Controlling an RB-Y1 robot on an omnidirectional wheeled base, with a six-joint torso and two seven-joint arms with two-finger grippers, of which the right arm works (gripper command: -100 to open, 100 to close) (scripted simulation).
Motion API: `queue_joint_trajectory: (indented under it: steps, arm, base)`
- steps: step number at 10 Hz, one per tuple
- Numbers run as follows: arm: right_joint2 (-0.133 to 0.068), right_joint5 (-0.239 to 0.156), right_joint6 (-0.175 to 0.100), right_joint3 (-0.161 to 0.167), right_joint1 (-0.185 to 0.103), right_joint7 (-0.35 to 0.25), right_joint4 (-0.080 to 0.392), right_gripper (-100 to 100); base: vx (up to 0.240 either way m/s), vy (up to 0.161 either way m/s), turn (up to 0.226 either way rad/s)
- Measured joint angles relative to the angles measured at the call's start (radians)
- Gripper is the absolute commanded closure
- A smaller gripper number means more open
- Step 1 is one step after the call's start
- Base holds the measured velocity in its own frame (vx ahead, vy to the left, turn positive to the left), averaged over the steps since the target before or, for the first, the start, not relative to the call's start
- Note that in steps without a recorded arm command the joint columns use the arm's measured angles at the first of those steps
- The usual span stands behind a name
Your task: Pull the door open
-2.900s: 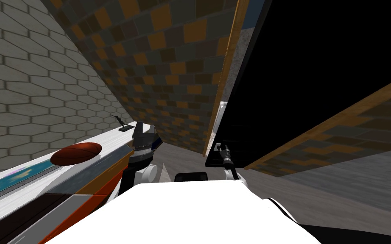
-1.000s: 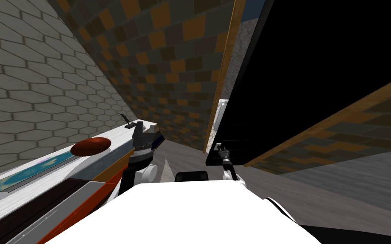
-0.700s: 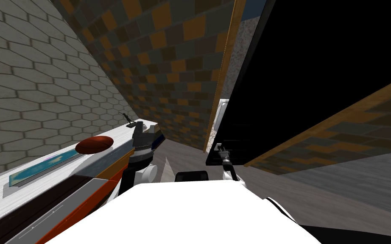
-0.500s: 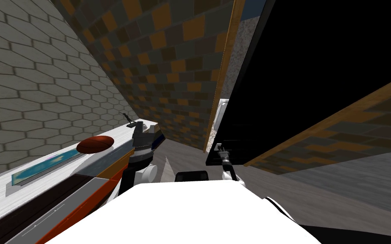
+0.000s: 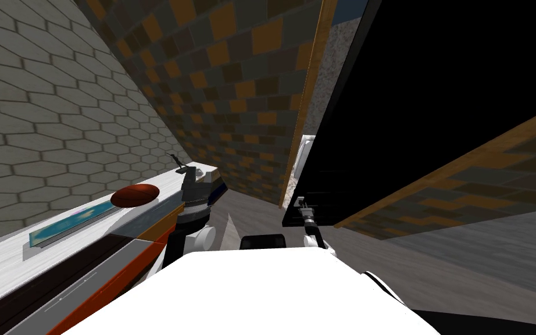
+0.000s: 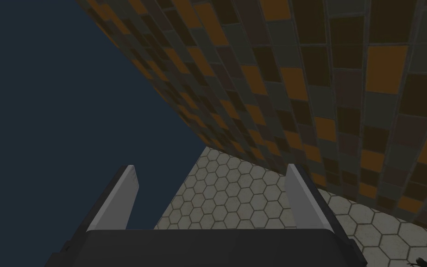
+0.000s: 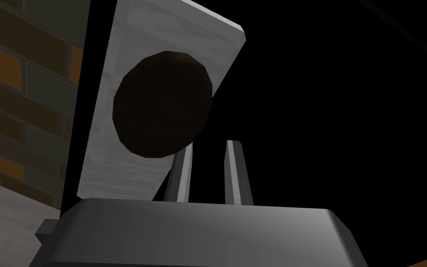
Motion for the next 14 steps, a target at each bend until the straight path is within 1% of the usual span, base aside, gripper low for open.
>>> queue_joint_trajectory:
  steps: [2,3,4,6,7,8,9,10,11,12,13,14]
  arm:
    - [0.002,-0.016,0.036,0.000,0.028,-0.007,-0.064,-100]
    - [0.004,-0.019,0.027,0.006,0.023,-0.026,-0.049,-100]
    - [0.003,-0.029,0.025,0.013,0.027,-0.048,-0.056,-100]
    - [0.009,-0.038,-0.002,0.031,0.008,-0.104,-0.014,-100]
    - [0.005,-0.045,0.010,0.032,0.017,-0.119,-0.035,-100]
    - [0.005,-0.054,0.012,0.038,0.014,-0.142,-0.034,-100]
    - [0.008,-0.059,0.013,0.041,0.015,-0.155,-0.037,-100]
    - [0.008,-0.065,0.001,0.050,0.001,-0.184,-0.013,-100]
    - [0.007,-0.069,0.001,0.053,0.009,-0.199,-0.022,-100]
    - [0.004,-0.072,0.014,0.051,0.029,-0.194,-0.056,-100]
    - [0.004,-0.082,0.031,0.050,0.040,-0.196,-0.086,-100]
    - [0.005,-0.085,0.028,0.055,0.025,-0.212,-0.066,-100]
  base:
    - [-0.029,-0.018,0.029]
    - [-0.037,-0.018,0.042]
    - [-0.030,-0.008,0.002]
    - [-0.050,-0.006,0.020]
    - [-0.035,-0.009,0.018]
    - [-0.025,-0.010,-0.001]
    - [-0.035,-0.014,0.018]
    - [-0.035,-0.014,0.011]
    - [-0.013,-0.005,0.003]
    - [-0.021,-0.008,0.009]
    - [-0.025,-0.011,0.008]
    - [-0.029,-0.006,0.022]
